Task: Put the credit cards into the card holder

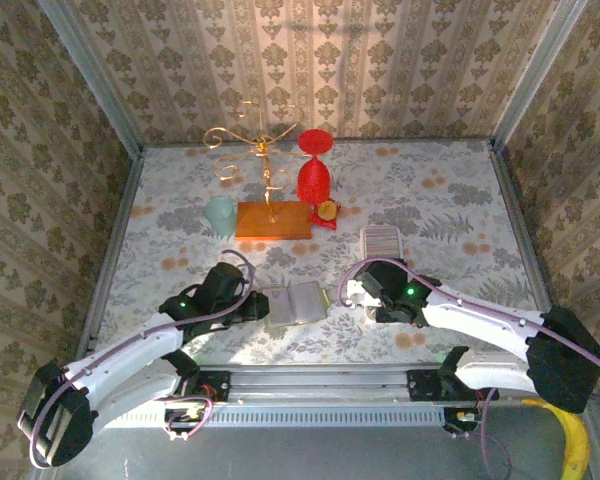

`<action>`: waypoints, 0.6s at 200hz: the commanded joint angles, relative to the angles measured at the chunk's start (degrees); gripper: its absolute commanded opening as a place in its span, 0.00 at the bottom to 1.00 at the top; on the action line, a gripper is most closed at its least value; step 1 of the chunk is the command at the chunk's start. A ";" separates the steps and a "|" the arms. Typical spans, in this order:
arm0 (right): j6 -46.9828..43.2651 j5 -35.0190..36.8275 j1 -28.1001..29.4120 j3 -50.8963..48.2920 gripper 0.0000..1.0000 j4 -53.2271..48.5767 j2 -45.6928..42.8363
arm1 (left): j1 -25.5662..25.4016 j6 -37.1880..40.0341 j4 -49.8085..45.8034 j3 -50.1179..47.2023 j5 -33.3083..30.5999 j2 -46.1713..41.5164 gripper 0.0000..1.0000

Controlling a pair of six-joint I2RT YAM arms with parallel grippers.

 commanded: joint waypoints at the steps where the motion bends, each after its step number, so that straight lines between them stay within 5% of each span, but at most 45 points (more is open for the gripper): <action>1: -0.12 0.16 0.22 0.85 0.93 1.18 1.45 | 0.40 0.49 0.47 -0.75 0.56 -1.17 0.23; 47: -0.46 -0.45 0.26 1.12 0.60 -1.83 -2.80 | 0.50 -0.06 0.37 -1.35 0.63 -2.10 0.20; 120: 0.32 -4.01 0.50 0.38 0.40 -5.58 -6.77 | 0.45 -0.88 0.98 -1.88 1.07 -2.48 0.17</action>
